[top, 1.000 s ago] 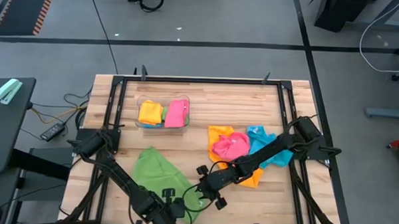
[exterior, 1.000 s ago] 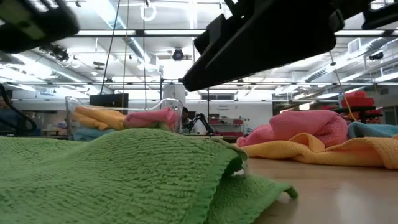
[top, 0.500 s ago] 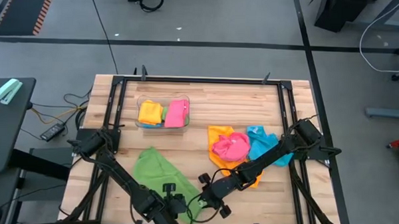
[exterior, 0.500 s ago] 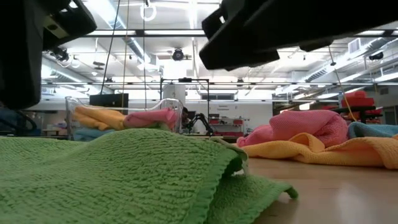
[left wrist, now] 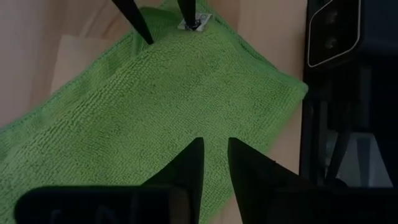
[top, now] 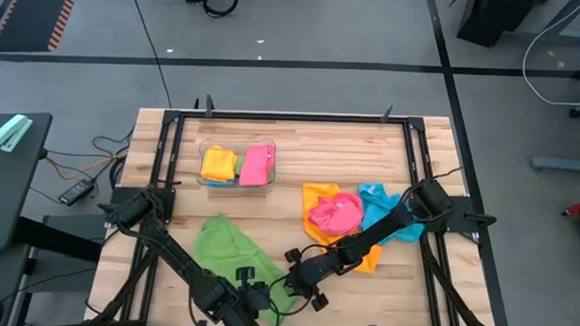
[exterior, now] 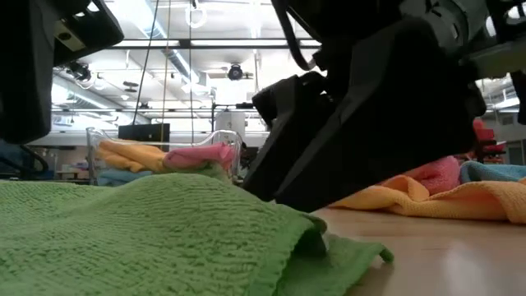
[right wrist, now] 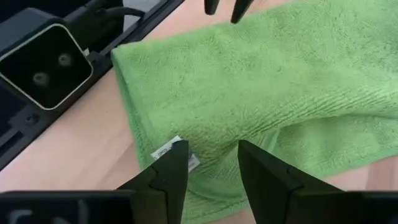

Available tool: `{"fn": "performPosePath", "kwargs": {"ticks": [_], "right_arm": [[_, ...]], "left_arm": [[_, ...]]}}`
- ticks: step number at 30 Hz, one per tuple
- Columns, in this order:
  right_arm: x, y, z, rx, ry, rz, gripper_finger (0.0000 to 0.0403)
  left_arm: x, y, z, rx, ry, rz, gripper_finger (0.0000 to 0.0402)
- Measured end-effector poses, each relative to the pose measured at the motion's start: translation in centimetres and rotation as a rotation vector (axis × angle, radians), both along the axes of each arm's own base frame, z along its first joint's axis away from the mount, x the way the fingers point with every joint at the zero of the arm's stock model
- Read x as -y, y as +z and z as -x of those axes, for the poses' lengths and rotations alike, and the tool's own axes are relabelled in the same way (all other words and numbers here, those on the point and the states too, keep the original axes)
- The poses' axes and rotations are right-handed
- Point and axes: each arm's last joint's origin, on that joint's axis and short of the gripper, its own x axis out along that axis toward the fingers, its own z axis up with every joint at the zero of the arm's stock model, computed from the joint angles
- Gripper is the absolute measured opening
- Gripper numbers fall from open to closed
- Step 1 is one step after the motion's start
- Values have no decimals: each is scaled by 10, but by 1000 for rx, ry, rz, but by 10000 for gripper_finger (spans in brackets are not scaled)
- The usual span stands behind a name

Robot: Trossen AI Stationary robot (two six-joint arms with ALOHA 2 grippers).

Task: Fold microfiber towels
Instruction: Fold the green microfiber towel

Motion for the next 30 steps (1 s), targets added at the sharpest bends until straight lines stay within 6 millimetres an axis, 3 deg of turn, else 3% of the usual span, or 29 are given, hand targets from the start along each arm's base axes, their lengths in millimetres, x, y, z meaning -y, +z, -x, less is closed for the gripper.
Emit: {"fn": "performPosePath", "kwargs": {"ticks": [8, 13, 22, 30], "right_arm": [[4, -4, 3, -68, -13, 31, 96], [5, -5, 5, -92, -18, 45, 84], [8, 18, 12, -100, -15, 79, 119], [6, 17, 16, -79, 20, 177, 155]], "left_arm": [[1, 0, 1, 0, -2, 1, 87], [3, 0, 3, 0, -6, 2, 81], [5, -1, 5, 0, -27, -6, 80], [4, -1, 4, 1, -27, -8, 80]]}}
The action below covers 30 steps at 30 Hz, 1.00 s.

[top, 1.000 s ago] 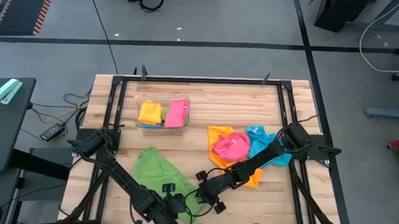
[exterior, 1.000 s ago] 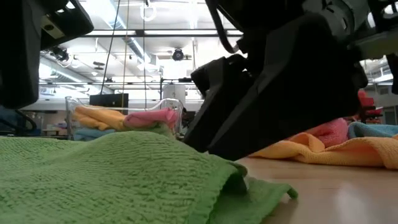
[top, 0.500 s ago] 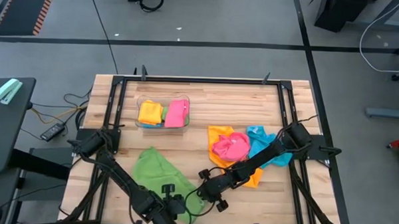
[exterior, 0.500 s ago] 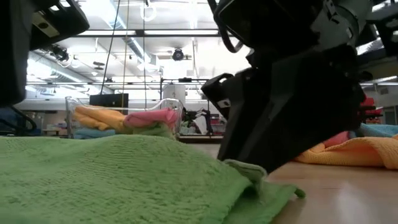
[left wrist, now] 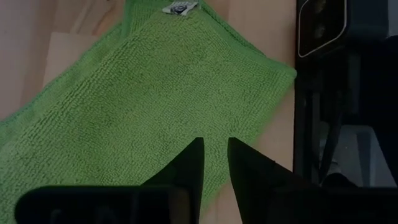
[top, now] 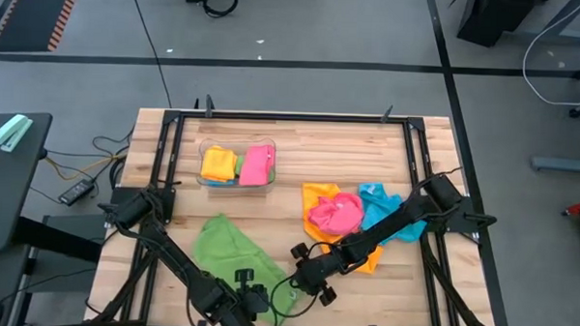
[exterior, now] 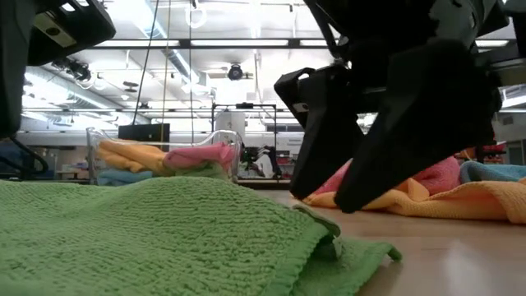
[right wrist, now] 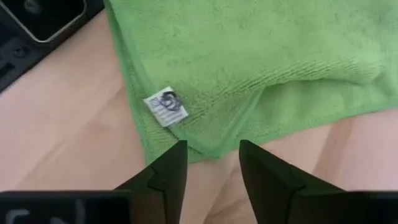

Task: Fold microfiber towels
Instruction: Fold the green microfiber towel

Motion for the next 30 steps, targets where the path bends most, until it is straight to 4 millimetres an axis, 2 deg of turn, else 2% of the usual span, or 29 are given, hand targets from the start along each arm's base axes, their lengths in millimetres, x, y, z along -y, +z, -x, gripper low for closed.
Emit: {"fn": "performPosePath", "kwargs": {"ticks": [19, 30], "right_arm": [[0, -15, -5, 14, 18, 12, 101], [5, -17, -6, -8, -5, 11, 10]], "left_arm": [[1, 0, 0, 7, 0, 7, 80], [1, 0, 0, 7, -1, 8, 79]]}}
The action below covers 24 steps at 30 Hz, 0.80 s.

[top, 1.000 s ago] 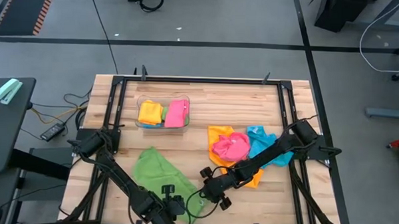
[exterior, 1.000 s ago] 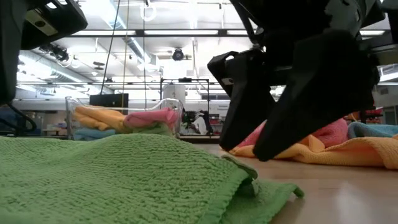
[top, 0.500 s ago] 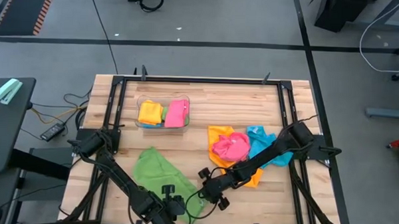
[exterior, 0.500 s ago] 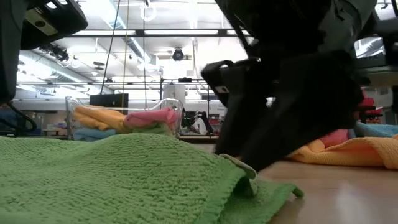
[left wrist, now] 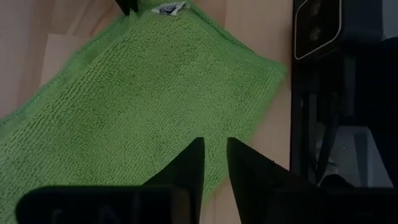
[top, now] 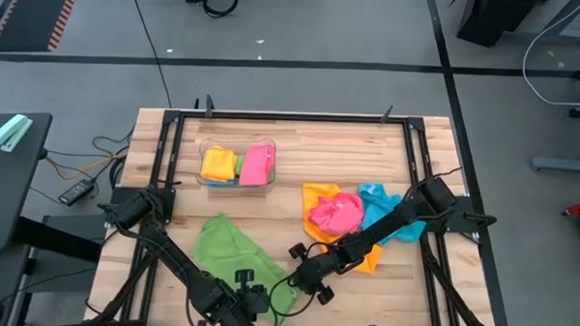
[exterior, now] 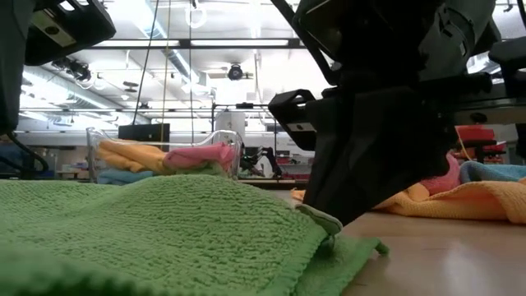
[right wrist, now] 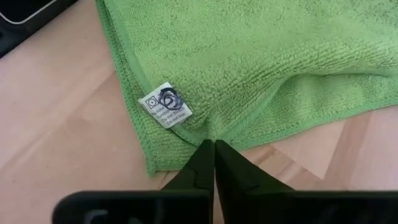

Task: Fold microfiber towels
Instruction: Fold the green microfiber towel

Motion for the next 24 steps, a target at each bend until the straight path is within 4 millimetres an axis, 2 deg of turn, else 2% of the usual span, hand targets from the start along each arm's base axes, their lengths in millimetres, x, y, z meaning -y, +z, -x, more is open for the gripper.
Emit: {"fn": "performPosePath", "kwargs": {"ticks": [7, 16, 24], "right_arm": [[-1, 15, 4, 8, -5, -12, 4], [-13, 31, 17, -21, -7, -53, 2], [-22, 31, 27, -133, -20, -148, 2]], "left_arm": [[-2, -2, 3, -47, -5, -8, 78], [-6, -5, 9, -109, 18, -52, 75], [-9, -6, 14, -148, 38, -78, 80]]}}
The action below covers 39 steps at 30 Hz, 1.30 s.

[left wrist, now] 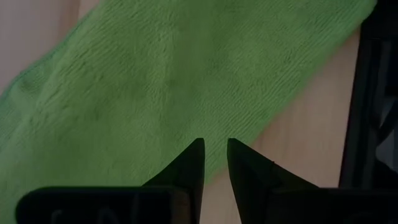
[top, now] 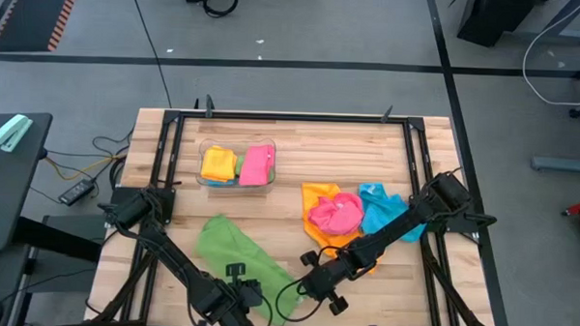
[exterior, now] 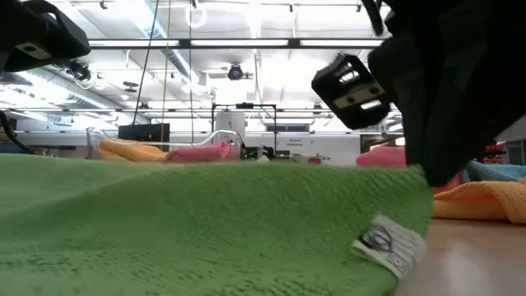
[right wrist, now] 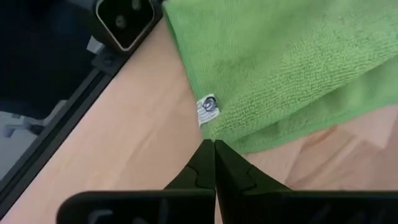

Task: Fold microfiber towels
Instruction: Fold the green microfiber towel

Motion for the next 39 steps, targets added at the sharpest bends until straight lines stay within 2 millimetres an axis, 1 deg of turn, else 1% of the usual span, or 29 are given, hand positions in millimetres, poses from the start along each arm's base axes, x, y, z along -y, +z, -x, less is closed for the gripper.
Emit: {"fn": "performPosePath", "kwargs": {"ticks": [4, 8, 12, 16, 17, 19, 22, 23, 27, 29, 36, 39], "right_arm": [[-2, -1, 1, -5, -14, -10, 7], [-2, 0, 0, -1, -18, -9, 26], [-1, -5, 0, -18, -28, -5, 64], [1, -6, 4, -57, -35, 15, 113], [3, -5, 7, -85, -37, 33, 125], [6, 1, 6, -88, -54, 35, 144], [8, 6, 7, -86, -66, 44, 164], [9, 5, 8, -87, -68, 52, 169], [11, 5, 7, -67, -63, 89, 177], [12, 5, 7, -50, -57, 117, 177], [11, 7, 4, 14, -16, 157, 170], [14, 0, 7, 40, -23, 180, 164]], "left_arm": [[-3, -1, 1, -25, 3, -26, 84], [-8, -2, 3, -57, 10, -59, 95], [-10, -5, 5, -86, 26, -89, 104], [-17, -11, 13, -188, 55, -162, 103], [-20, -10, 17, -220, 69, -185, 101], [-24, -3, 26, -265, 78, -237, 96], [-27, 8, 37, -262, 53, -320, 87], [-28, 10, 40, -261, 37, -355, 85], [-37, 17, 47, -326, -26, -462, 80], [-43, 21, 47, -350, -48, -495, 77], [-60, 31, 36, -366, -114, -488, 48], [-73, 33, 37, -346, -115, -460, 32]]}}
